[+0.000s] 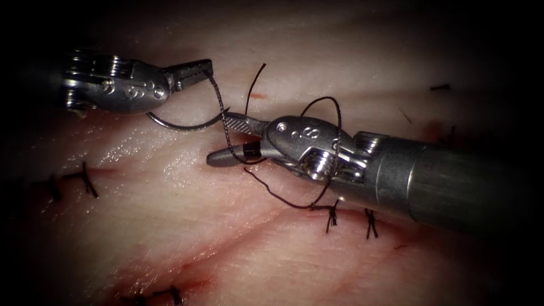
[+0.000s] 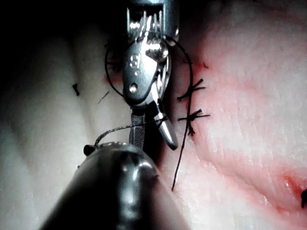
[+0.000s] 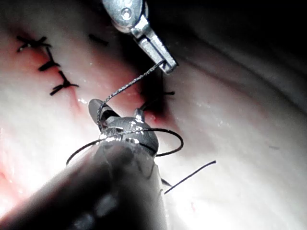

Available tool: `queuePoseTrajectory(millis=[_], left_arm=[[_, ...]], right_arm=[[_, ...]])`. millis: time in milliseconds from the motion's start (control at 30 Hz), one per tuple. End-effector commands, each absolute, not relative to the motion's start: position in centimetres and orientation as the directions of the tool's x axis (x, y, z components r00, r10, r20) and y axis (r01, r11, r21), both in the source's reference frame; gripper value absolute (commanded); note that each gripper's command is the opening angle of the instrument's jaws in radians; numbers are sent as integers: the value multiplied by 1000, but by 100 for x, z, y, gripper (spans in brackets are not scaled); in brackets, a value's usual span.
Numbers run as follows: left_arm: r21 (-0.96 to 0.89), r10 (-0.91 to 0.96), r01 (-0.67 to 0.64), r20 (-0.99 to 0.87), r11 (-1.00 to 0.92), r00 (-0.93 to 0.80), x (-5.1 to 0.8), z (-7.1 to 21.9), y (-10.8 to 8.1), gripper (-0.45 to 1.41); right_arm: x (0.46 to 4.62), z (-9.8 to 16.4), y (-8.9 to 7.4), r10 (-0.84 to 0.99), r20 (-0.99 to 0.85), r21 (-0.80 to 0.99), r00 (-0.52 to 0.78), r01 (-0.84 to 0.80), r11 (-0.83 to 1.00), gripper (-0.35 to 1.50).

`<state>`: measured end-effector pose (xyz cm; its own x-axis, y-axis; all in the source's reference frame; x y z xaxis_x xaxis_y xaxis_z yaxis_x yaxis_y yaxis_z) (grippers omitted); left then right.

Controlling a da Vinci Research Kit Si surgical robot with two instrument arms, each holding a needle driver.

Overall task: Wound Closure
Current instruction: Wrap the suture twice around the right gripper counter-clockwise.

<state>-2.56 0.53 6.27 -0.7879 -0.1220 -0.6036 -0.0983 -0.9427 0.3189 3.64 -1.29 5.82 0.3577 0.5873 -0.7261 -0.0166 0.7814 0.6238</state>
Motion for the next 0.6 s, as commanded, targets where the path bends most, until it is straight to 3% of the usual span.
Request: queuePoseTrajectory(millis=[33, 167, 367, 433, 600], left_arm=[[317, -125, -94, -604, -944, -787, -264, 632, 59, -45], [309, -145, -68, -615, -949, -775, -271, 645, 57, -45], [291, -176, -13, -613, -957, -770, -273, 674, 43, -45], [264, -167, -2, -615, -964, -770, -265, 696, 33, -45], [242, -151, -1, -610, -970, -778, -258, 718, 21, -45]], right_arm=[[377, 580, -130, 599, -726, 642, 338, 21, 767, 98], [378, 575, -131, 627, -734, 671, 261, 133, 730, 64], [376, 565, -119, 662, -743, 666, 98, 200, 718, 66], [378, 558, -115, 692, -722, 665, -26, 251, 703, 72], [384, 547, -110, 713, -692, 670, -114, 265, 693, 93]])
